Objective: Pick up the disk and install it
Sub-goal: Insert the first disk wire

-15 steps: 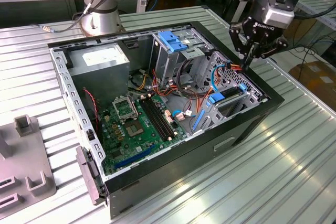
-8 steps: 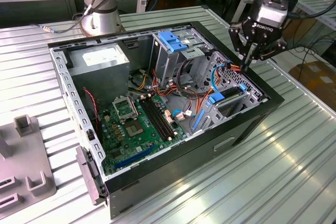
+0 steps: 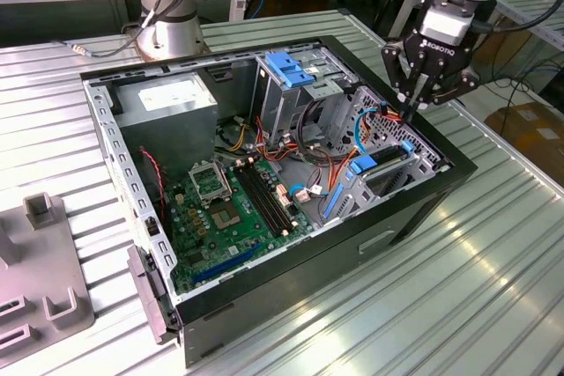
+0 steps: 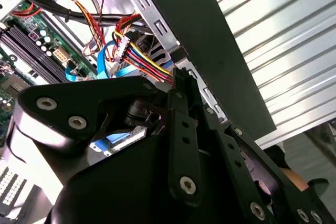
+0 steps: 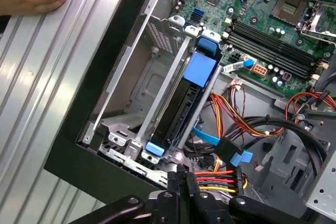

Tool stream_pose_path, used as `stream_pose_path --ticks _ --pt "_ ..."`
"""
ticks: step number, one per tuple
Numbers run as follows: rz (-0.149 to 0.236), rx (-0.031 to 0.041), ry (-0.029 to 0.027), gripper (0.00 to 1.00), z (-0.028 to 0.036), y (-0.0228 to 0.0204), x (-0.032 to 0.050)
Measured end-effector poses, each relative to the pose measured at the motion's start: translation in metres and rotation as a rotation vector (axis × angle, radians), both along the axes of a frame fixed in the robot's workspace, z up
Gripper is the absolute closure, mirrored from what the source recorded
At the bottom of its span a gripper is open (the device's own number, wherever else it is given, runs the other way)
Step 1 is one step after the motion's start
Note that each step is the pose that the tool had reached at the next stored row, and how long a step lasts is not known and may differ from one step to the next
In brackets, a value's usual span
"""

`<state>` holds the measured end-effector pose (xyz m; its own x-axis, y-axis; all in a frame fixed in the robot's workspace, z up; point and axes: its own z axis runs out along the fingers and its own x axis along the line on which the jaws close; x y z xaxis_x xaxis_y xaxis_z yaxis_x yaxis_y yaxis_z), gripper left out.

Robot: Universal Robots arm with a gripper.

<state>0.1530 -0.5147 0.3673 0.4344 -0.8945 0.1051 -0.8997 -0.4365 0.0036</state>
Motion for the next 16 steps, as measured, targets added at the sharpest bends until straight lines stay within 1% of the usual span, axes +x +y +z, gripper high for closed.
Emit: stream_pose_path --ticks 3,7,9,10,12,13,16 --pt "-0.05 -0.0004 0.0 0.84 -0.0002 0.0 -0.0003" --pt "-0.098 -0.0003 0.0 0.84 -0.0009 0.0 -0.0003" --pt "-0.134 -0.0003 0.0 0.84 -0.0015 0.0 -0.0004" --pt "-0.148 0.0 0.0 0.84 -0.002 0.0001 -0.0013" --pt "-0.151 -0.0002 0.0 0.84 -0.0022 0.0001 -0.0083" --pt "-0.159 -0.0002 -0.0001 0.84 -0.0024 0.0 -0.0091" --pt "-0.225 -0.0003 0.0 0.84 -0.0031 0.0001 -0.0092"
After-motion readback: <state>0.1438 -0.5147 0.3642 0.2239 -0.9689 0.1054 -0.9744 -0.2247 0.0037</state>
